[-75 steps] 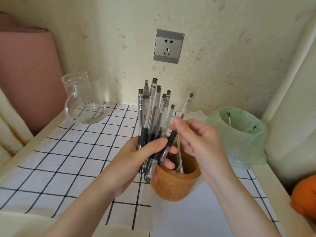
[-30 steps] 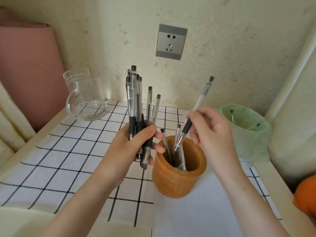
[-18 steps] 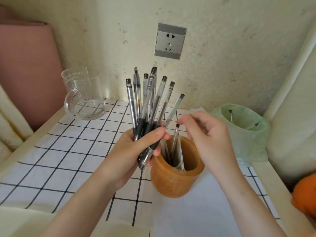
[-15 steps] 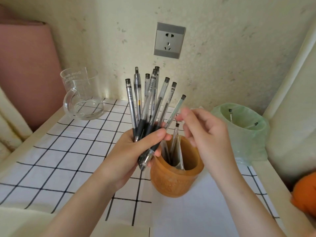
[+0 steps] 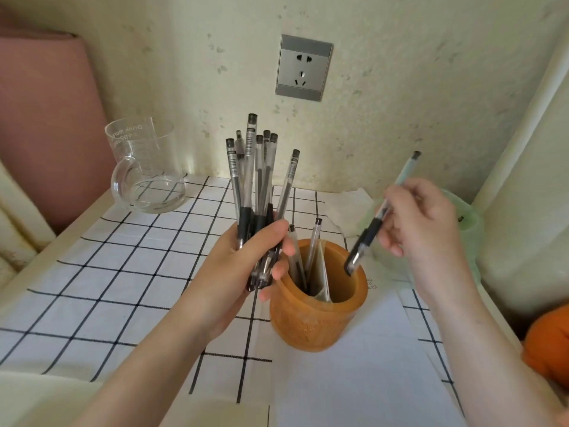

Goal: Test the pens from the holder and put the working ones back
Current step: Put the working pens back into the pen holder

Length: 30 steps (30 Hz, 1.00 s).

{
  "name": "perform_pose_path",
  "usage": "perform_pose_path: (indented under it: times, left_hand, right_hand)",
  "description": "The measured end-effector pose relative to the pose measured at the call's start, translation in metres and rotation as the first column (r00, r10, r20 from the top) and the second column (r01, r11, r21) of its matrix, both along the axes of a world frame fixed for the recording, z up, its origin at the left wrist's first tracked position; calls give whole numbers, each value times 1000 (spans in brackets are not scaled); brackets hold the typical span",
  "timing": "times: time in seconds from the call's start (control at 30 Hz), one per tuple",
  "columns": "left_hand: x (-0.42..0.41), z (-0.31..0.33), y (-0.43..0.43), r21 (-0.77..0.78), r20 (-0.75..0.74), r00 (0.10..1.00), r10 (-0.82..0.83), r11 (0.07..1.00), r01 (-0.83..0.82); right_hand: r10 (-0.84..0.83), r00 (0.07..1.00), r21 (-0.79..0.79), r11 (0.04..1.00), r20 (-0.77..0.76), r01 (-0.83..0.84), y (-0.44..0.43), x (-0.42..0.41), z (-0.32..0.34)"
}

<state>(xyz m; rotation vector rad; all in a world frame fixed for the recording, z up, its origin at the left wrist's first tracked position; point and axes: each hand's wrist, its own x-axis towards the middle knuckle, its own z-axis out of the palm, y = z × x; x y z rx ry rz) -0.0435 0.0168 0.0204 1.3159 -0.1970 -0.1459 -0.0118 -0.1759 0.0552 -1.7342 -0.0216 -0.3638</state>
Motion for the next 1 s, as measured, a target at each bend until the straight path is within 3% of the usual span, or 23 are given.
perform_pose_path:
  times: [0.07, 0.23, 0.33, 0.4, 0.47, 0.53, 0.63, 0.83, 0.9, 1.0]
  left_hand:
    - [0, -1, 0, 7, -4, 1000, -7, 1000, 7]
    - [1, -3, 0, 20, 27, 999, -39, 999, 39]
    - [2, -5, 1, 52, 32, 999, -41, 998, 40]
    - [2, -5, 2, 71, 34, 998, -44, 997, 41]
    - [1, -5, 1, 84, 43, 997, -61, 995, 57]
    - [1, -4, -1, 96, 46, 995, -91, 992, 86]
    - [0, -5, -3, 68, 32, 993, -113, 991, 111]
    - [0, -2, 0, -8, -13, 995, 94, 995, -94]
    - [3, -1, 4, -65, -50, 983, 174, 982, -177]
    - [4, -3, 6, -73, -90, 974, 210, 974, -217]
  right_hand:
    - [-9, 1000, -206, 979, -24, 4, -3, 2, -9]
    - [25, 994, -439, 896, -102, -68, 6, -2, -21]
    - [-107, 994, -555, 829, -34, 70, 4, -3, -17]
    - [-105, 992, -446, 886, 72, 126, 4, -4, -11]
    - [72, 997, -223, 973, 19, -66, 10, -9, -3]
    - [269, 960, -65, 960, -75, -274, 19, -15, -2]
    - [399, 910, 14, 916, -116, -400, 34, -18, -6]
    - [220, 975, 285, 935, 5, -212, 32, -12, -5]
    - [174, 985, 200, 964, 18, -174, 27, -9, -6]
    - [199, 980, -188, 962, -24, -199, 27, -8, -16]
